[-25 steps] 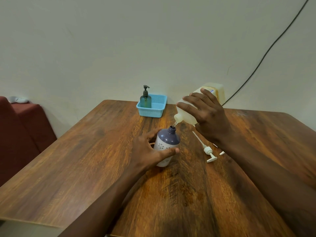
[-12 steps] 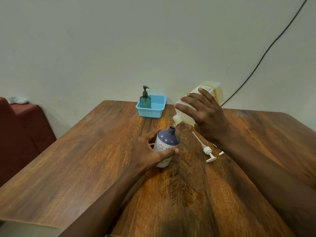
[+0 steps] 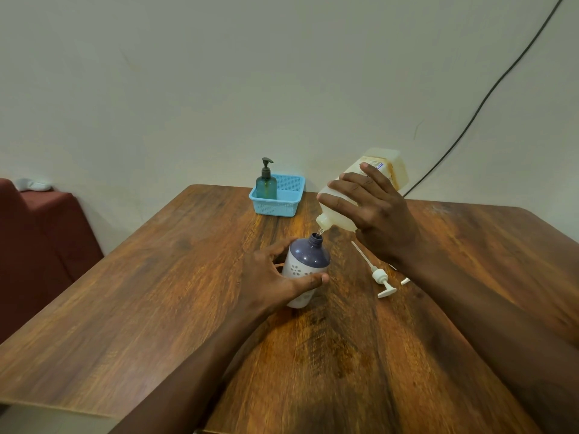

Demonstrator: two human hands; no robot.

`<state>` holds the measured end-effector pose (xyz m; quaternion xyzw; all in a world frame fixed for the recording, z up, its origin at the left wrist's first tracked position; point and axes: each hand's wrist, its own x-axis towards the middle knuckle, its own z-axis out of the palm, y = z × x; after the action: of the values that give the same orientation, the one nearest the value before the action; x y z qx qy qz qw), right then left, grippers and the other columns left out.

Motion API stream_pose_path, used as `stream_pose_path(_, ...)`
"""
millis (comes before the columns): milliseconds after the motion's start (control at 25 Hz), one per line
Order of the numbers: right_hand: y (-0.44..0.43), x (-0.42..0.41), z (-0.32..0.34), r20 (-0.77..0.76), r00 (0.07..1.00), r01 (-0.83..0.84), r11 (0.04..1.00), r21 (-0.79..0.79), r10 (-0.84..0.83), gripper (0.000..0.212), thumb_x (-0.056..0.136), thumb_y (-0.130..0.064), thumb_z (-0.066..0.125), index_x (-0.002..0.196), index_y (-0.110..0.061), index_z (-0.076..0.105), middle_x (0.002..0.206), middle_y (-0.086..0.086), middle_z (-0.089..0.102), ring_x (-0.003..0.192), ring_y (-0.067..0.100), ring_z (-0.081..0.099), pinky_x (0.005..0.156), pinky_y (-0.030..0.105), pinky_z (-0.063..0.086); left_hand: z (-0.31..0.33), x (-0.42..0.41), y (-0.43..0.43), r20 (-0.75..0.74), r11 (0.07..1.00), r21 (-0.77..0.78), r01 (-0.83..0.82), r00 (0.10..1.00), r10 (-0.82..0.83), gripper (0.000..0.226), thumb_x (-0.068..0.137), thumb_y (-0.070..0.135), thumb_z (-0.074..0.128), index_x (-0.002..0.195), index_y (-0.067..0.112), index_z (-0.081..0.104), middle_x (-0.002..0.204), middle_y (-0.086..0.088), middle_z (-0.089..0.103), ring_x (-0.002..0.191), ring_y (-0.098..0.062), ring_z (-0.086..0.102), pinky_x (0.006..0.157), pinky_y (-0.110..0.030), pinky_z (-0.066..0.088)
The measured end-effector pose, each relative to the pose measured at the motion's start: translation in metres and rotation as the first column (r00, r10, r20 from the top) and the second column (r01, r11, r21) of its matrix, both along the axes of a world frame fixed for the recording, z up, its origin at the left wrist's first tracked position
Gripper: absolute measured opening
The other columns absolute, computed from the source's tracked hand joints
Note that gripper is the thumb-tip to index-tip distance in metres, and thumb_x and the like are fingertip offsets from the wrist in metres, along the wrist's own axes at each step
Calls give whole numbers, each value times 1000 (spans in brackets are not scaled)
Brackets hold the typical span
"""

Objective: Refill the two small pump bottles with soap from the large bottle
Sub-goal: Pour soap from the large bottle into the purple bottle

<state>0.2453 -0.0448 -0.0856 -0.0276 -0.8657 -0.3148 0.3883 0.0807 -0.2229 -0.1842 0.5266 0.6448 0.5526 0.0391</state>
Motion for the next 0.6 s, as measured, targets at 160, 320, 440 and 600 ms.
stream_pose_path(160,-2,-1,0,-9,1000,-5,1000,24,5,44,92,-3,64,135,-14,66,134,16,66,127,37,61,120,54,32,1,2,-1,-14,1000,5,-5,1000,5,80,65,61,91,135,29,68,119,17,75,109,4,68,92,-27,59)
stream_pose_path(320,-2,-1,-2,-10,1000,-7,999,49,8,46,89,-7,73,134,-15,67,133,16,67,126,36,62,121,52,29,3,2,-2,-21,1000,4,16,1000,-16,81,65,69,85,134,31,67,119,18,75,109,5,68,90,-22,57)
stream_pose_path(440,-2,-1,-2,9,1000,-11,998,60,10,43,93,-12,67,135,-16,66,135,16,66,127,37,61,122,51,25,5,4,-3,-25,1000,7,19,999,-19,79,64,70,84,133,36,65,117,21,74,108,7,67,88,-16,55)
stream_pose_path(600,-2,-1,-1,26,1000,-13,997,81,11,41,95,-13,64,136,-16,65,136,16,65,128,36,60,122,52,26,9,6,-4,-21,1000,12,26,999,-26,73,65,67,85,129,43,61,113,27,71,106,8,67,85,-10,53)
